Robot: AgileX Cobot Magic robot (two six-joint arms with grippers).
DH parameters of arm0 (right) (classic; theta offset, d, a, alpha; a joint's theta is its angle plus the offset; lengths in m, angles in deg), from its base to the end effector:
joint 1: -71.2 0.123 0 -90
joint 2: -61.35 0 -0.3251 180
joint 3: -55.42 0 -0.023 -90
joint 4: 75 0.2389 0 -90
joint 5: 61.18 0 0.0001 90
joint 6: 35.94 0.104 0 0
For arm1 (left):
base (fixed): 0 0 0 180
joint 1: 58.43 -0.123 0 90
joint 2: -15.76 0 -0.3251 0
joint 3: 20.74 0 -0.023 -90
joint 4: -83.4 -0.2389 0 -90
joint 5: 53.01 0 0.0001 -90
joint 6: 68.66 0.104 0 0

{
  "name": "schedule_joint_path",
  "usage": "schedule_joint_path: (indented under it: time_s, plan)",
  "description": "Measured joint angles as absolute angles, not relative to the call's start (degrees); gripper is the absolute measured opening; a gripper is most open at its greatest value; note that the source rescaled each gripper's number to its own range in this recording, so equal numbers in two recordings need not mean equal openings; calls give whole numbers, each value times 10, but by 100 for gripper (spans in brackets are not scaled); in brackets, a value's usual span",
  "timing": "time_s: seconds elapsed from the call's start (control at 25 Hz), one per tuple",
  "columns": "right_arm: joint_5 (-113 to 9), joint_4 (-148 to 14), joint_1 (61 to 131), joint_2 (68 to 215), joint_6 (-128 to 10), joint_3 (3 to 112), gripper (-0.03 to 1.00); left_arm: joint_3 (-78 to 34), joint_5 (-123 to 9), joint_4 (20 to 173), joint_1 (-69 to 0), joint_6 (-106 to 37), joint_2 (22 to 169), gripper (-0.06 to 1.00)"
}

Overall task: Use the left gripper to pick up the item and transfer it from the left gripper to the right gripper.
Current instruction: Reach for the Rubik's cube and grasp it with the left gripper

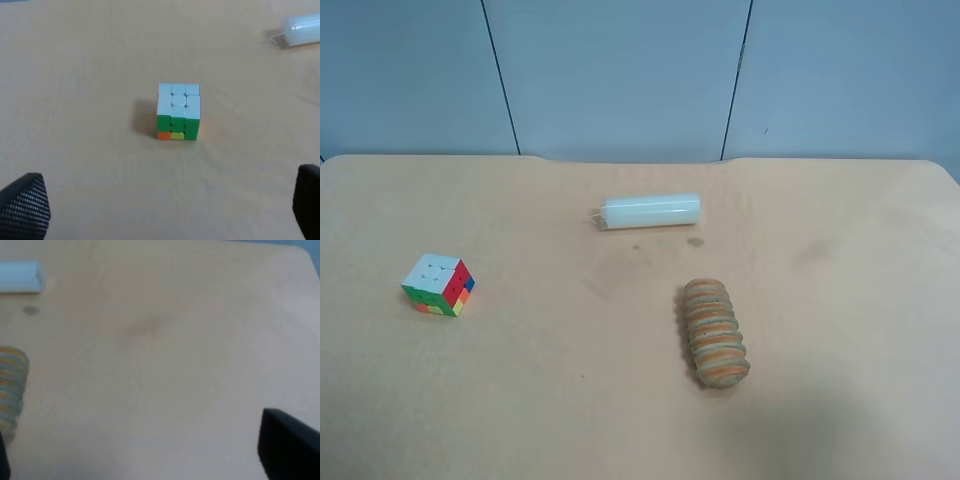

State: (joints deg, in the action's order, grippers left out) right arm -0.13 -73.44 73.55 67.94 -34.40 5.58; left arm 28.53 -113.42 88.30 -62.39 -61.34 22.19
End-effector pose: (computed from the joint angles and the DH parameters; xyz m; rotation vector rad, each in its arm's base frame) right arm -0.0445 0.0007 0.2635 -0.0158 2.0509 0.0749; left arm -0.0449 -0.0109 0.2674 0.0635 2.0227 0.0225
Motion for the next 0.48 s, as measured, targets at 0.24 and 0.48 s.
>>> schedule_joint_path:
  time_s: [0.24, 0.48]
  plan:
    - [-1, -734, 735, 679, -344, 56, 99, 285, -1134, 883, -624, -613, 222, 100]
    - [-1, -734, 735, 679, -344, 56, 99, 285, -1134, 883, -624, -613, 222, 100]
